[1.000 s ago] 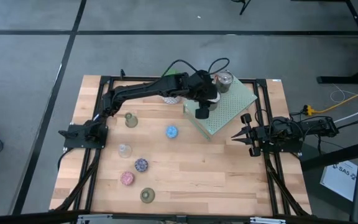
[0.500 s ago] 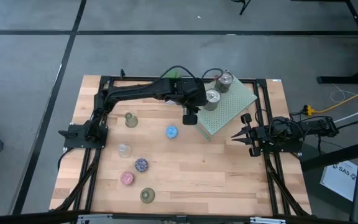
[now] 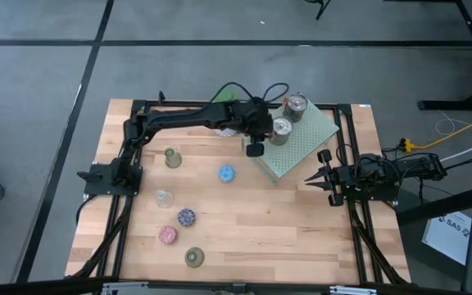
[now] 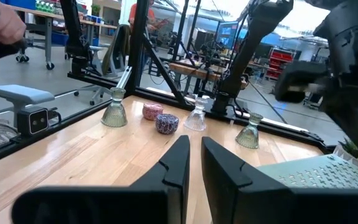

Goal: Pick & Place candle stick holders
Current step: Align the silver scented candle with the other silver scented candle on the shelf

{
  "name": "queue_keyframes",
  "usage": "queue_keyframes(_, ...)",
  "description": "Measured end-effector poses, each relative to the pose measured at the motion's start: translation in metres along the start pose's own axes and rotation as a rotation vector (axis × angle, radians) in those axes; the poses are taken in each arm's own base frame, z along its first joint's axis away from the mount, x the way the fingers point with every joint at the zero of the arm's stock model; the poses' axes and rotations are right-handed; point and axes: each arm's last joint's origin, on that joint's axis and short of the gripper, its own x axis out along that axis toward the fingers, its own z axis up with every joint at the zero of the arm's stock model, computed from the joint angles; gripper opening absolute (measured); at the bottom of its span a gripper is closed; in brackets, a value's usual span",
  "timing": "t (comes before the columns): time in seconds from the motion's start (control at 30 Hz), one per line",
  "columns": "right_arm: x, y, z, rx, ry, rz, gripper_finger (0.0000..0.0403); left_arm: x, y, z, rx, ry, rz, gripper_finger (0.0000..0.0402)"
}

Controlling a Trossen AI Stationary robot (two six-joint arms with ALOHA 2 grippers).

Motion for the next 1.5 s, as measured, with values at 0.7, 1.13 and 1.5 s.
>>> queue_keyframes(0.7,0.0,0.0,0.0,0.0,0.0,0.003,0.0044,0.027,-0.006,0.013,0.029,-0.195,-0.001,0.0062)
queue_keyframes(1.13,0.0,0.0,0.0,0.0,0.0,0.001,0.0044,0.055,-0.023,0.021,0.146,-0.353,0.01,0.0059)
queue_keyframes(1.5,0.0,0.0,0.0,0.001,0.001,0.001,0.0043,0.066,-0.008,0.021,0.142,-0.416,0.18,0.0059)
